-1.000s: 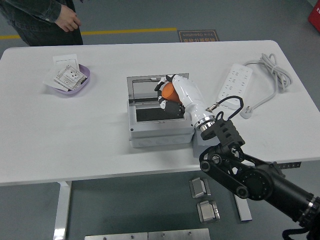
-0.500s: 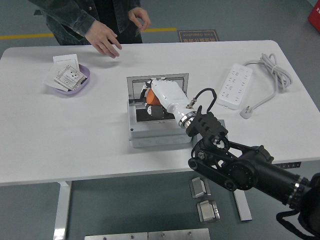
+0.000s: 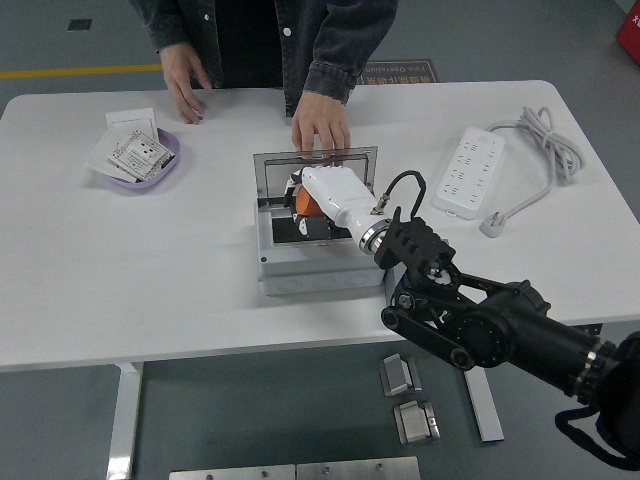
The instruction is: Pick up the cylinder from the cube,place it in the box,flap close box
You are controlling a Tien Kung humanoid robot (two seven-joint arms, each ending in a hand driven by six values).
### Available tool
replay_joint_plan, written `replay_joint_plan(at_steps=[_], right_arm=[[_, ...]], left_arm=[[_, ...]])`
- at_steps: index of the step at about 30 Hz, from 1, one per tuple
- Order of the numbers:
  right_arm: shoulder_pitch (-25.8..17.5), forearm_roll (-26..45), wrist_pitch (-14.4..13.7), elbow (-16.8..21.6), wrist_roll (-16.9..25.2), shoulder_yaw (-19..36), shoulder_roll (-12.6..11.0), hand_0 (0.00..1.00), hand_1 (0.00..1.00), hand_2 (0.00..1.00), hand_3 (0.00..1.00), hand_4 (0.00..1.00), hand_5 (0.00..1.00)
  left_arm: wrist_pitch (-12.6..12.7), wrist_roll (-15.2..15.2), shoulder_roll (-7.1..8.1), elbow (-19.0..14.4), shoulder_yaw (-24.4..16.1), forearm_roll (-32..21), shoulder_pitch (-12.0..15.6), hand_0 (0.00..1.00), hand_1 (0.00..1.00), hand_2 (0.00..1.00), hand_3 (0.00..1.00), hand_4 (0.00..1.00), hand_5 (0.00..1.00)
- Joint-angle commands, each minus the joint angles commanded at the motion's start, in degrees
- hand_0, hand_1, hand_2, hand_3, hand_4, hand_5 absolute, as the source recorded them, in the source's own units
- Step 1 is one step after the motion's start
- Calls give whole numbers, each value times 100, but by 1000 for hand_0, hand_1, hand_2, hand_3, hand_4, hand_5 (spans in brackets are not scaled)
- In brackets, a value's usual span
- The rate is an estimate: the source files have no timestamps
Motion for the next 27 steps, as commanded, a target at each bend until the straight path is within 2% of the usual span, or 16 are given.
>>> replay_joint_plan(at_steps=[1,2,7,8,13,14,23,27], right_arm=[[-3,10,-2,-6,17,-6,3,371,224,275,284,2,2],[-6,24,-8,-12,36,-13,5,430,441,529,633,361,128],[-22,105,-65,-41,111,-57,22,430,441,529,633,361,128],[-26,125,-78,-44,126,-63,23,620,604,624,735,706,106],[-52,182,-127,-67,185,-76,19,620,604,624,735,706,106],[-54,188,-129,-71,191,-77,16,729,662,667,774,808,167],[-91,262,-191,-83,258,-57,-8,742,668,668,773,823,185],[-147,509,-257,41,331,-30,-80,748,664,667,769,832,195]], left_arm=[[-2,-5,-1,0,5,-1,-4,641,638,471,613,688,332],[-2,-7,-4,0,7,-1,-7,641,638,471,613,688,331],[-5,-4,-12,0,15,6,-6,641,638,471,613,688,331],[-5,-3,-13,0,12,10,-7,641,638,471,612,687,331],[-7,-11,-16,0,9,19,-18,641,638,471,612,687,331],[-8,-13,-17,0,12,18,-20,641,638,471,612,688,331],[-13,-17,-28,0,23,24,-19,641,638,471,612,688,332],[-13,-17,-38,0,28,15,-4,641,638,470,612,687,331]])
